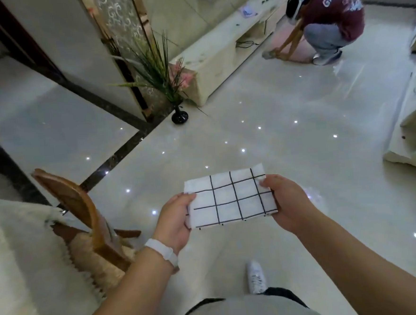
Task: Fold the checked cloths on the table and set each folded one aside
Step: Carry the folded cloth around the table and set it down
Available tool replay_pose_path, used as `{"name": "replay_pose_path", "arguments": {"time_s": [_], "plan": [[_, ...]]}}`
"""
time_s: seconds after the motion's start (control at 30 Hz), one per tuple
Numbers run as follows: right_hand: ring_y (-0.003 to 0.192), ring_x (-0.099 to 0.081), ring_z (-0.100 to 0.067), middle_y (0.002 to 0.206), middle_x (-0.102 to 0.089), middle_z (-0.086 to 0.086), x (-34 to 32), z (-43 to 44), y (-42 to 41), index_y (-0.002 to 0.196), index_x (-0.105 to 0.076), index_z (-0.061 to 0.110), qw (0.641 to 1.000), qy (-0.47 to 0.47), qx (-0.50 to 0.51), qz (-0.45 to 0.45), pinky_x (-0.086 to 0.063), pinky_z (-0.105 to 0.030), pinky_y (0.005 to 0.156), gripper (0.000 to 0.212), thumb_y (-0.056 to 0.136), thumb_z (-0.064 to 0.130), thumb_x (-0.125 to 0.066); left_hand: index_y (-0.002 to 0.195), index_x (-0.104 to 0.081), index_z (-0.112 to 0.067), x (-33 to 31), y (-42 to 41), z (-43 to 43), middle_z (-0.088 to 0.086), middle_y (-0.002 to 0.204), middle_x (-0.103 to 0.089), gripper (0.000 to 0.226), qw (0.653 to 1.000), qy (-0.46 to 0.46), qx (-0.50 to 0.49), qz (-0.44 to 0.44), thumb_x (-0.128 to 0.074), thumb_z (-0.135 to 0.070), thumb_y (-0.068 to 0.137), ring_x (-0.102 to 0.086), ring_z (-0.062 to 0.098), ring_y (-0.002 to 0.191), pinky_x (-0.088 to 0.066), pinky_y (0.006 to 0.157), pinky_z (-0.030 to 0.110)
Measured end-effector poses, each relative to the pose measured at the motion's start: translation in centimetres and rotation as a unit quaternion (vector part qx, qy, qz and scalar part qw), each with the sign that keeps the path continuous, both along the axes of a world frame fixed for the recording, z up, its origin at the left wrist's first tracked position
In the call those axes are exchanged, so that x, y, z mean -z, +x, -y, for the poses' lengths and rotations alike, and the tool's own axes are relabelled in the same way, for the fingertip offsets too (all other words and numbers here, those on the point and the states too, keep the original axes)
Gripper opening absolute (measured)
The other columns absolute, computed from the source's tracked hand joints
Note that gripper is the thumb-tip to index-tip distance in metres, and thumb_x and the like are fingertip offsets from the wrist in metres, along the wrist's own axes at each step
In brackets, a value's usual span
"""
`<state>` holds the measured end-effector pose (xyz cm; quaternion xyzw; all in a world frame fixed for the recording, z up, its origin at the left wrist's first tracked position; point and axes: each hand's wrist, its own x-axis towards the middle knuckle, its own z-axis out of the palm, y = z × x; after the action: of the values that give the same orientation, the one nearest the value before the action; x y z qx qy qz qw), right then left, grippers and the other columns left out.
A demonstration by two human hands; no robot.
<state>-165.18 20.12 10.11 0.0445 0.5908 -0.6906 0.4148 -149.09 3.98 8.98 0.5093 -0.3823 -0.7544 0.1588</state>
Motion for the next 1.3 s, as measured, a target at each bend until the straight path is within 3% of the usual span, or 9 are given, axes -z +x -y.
{"name": "replay_pose_path", "arguments": {"time_s": [0.07, 0.2, 0.4, 0.57, 0.67, 0.9, 1.0, 1.17, 1.3], "plan": [[0.074, -0.066, -0.028, 0.087, -0.069, -0.012, -0.3, 1.9, -2.7, 0.094, -0.063, 0.01, 1.0, 0.0, -0.013, -0.005, -0.05, -0.033, 0.06, 0.014, 0.089, 0.002, -0.053, 0.126, -0.053, 0.006, -0.2, -2.1, 1.4, 0.029, 0.12, -0.063, 0.039, 1.0, -0.007, -0.021, -0.004, -0.058, -0.007, 0.089, -0.064, 0.038, 0.102, -0.051, 0.09, 0.056], [0.078, -0.065, -0.031, 0.09, -0.068, -0.015, -0.6, 5.7, -5.9, 0.092, -0.064, 0.011, 0.999, -0.001, -0.039, -0.001, -0.05, -0.036, 0.066, 0.016, 0.088, 0.001, -0.053, 0.123, -0.056, 0.005, -0.7, -4.3, 3.4, 0.027, 0.115, -0.065, 0.035, 0.999, -0.015, -0.049, -0.006, -0.057, -0.007, 0.09, -0.065, 0.035, 0.096, -0.05, 0.09, 0.053], [0.093, -0.066, -0.04, 0.105, -0.069, -0.022, -0.4, 13.1, -8.0, 0.102, -0.065, 0.007, 0.994, 0.021, -0.103, 0.013, -0.05, -0.045, 0.074, 0.019, 0.087, 0.004, -0.054, 0.122, -0.057, 0.005, -0.6, -4.8, 9.0, 0.029, 0.116, -0.064, 0.035, 0.993, -0.017, -0.112, 0.007, -0.06, -0.008, 0.09, -0.066, 0.034, 0.089, -0.055, 0.08, 0.049], [0.088, -0.062, -0.035, 0.099, -0.066, -0.022, 0.5, 20.6, -8.7, 0.098, -0.063, 0.007, 0.989, 0.043, -0.141, 0.015, -0.044, -0.047, 0.075, 0.015, 0.089, 0.002, -0.052, 0.12, -0.06, 0.003, 0.2, -4.9, 14.9, 0.026, 0.114, -0.066, 0.03, 0.99, 0.003, -0.138, -0.011, -0.057, -0.007, 0.092, -0.067, 0.033, 0.089, -0.058, 0.068, 0.041], [0.086, -0.063, -0.034, 0.096, -0.067, -0.021, 1.0, 26.6, -9.2, 0.095, -0.063, 0.008, 0.985, 0.063, -0.158, 0.002, -0.044, -0.047, 0.076, 0.014, 0.089, 0.001, -0.052, 0.124, -0.057, 0.005, 1.6, -5.0, 19.9, 0.029, 0.117, -0.064, 0.035, 0.988, 0.021, -0.154, -0.007, -0.057, -0.008, 0.091, -0.065, 0.039, 0.099, -0.058, 0.072, 0.043], [0.082, -0.063, -0.034, 0.095, -0.067, -0.022, 0.3, 41.0, -10.0, 0.095, -0.062, 0.007, 0.976, 0.086, -0.198, -0.032, -0.049, -0.039, 0.065, 0.013, 0.089, 0.001, -0.052, 0.114, -0.061, 0.002, 2.5, -5.7, 33.4, 0.024, 0.105, -0.069, 0.025, 0.984, 0.023, -0.177, 0.0, -0.055, -0.005, 0.091, -0.066, 0.029, 0.08, -0.055, 0.055, 0.031], [0.077, -0.064, -0.031, 0.092, -0.067, -0.02, -0.9, 47.2, -10.0, 0.095, -0.061, 0.006, 0.971, 0.064, -0.223, -0.054, -0.049, -0.032, 0.052, 0.012, 0.09, 0.002, -0.051, 0.1, -0.063, -0.006, 1.8, -5.6, 39.1, 0.018, 0.092, -0.068, 0.012, 0.984, 0.012, -0.18, -0.01, -0.056, -0.005, 0.091, -0.063, 0.028, 0.073, -0.05, 0.06, 0.031], [0.085, -0.066, -0.035, 0.097, -0.067, -0.024, -2.0, 55.5, -9.8, 0.102, -0.061, 0.002, 0.965, 0.059, -0.246, -0.067, -0.054, -0.048, 0.078, 0.014, 0.09, 0.001, -0.052, 0.109, -0.062, -0.003, 1.0, -5.0, 46.4, 0.022, 0.105, -0.068, 0.02, 0.975, 0.0, -0.223, -0.006, -0.06, -0.007, 0.09, -0.066, 0.034, 0.088, -0.055, 0.076, 0.049], [0.091, -0.067, -0.039, 0.105, -0.069, -0.025, -1.8, 61.5, -10.1, 0.106, -0.062, 0.002, 0.959, 0.069, -0.266, -0.065, -0.055, -0.052, 0.081, 0.018, 0.09, 0.003, -0.054, 0.101, -0.063, -0.006, 0.9, -4.4, 50.3, 0.021, 0.101, -0.069, 0.012, 0.965, -0.001, -0.262, -0.01, -0.06, -0.007, 0.09, -0.067, 0.035, 0.089, -0.057, 0.074, 0.047]]}}
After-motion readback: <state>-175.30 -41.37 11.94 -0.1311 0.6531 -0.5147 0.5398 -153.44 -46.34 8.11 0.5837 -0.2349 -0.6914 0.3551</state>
